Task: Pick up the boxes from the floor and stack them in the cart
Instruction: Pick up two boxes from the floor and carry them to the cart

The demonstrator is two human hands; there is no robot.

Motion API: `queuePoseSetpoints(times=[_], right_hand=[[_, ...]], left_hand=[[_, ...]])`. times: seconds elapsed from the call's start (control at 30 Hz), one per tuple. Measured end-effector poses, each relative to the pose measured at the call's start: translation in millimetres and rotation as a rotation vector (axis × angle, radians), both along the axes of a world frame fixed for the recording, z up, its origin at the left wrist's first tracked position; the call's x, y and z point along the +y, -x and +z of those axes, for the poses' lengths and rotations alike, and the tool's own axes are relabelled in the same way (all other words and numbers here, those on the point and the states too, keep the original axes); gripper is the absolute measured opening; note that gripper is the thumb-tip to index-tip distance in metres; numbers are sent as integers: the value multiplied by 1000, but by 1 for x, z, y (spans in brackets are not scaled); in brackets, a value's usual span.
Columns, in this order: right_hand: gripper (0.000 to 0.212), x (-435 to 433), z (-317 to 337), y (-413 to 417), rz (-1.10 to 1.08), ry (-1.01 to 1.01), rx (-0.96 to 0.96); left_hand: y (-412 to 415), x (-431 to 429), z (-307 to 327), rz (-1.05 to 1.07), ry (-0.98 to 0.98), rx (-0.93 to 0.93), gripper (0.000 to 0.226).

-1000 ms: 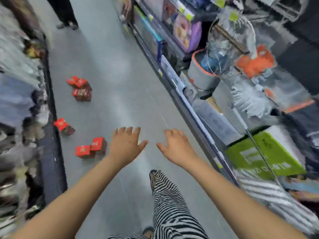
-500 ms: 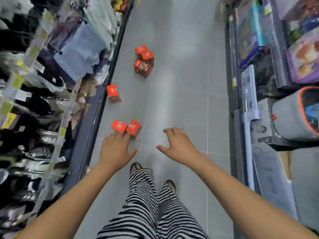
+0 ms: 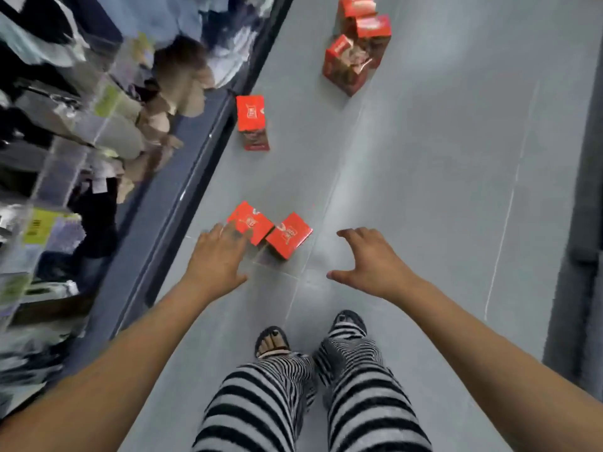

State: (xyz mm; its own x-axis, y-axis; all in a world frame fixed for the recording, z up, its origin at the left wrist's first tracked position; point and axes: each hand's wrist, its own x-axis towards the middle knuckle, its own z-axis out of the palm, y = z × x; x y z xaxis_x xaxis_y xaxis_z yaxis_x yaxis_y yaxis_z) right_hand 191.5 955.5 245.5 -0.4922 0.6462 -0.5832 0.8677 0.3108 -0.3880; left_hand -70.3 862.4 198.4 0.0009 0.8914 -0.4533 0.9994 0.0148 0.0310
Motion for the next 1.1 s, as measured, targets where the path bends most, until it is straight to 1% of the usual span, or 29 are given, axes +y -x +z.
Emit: queuePoseSetpoints(times=[0.1,0.17,0.27,0.33,0.4,0.47,0.53,0.63,0.73,0.83,0.9,1.0,1.03,1.1], right_hand=[[87,26,-95,20,121,-43,58],[93,40,-157,35,222,-67,118],[109,62,-239,49,388,-124,223],[116,75,-278,56,476,-150,278],[115,85,-303,64,568,-186,333],[104,91,-320,73,628,-251,401],[93,91,-327,78,636,-283,455],[83,83,-328,74,568,-298,500],[76,70,-331,67,473,-328,526],[75,65,-334,64,370,-340,511],[75,68,-328,64,227,-293,475],[77,74,-304,63,-92,-136,353],[77,76,-293,62,-165,-100,326],[77,76,-261,59,-228,-66,293]], left_hand=[[19,16,-95,8,43,22,108],[33,26,-152,-4,-18,-16,113],[55,41,-218,-187,-159,-15,122],[69,47,-247,-276,-217,-9,122],[75,52,-264,-315,-264,-32,114],[75,58,-273,-331,-343,-68,95],[70,63,-274,-303,-366,-97,81],[65,66,-274,-236,-363,-127,79],[64,65,-276,-122,-358,-161,83],[61,65,-280,-74,-384,-95,85],[61,63,-278,-20,-402,-67,84],[59,56,-258,87,-394,-41,86],[57,53,-245,121,-385,-32,86],[53,46,-210,175,-363,-30,86]])
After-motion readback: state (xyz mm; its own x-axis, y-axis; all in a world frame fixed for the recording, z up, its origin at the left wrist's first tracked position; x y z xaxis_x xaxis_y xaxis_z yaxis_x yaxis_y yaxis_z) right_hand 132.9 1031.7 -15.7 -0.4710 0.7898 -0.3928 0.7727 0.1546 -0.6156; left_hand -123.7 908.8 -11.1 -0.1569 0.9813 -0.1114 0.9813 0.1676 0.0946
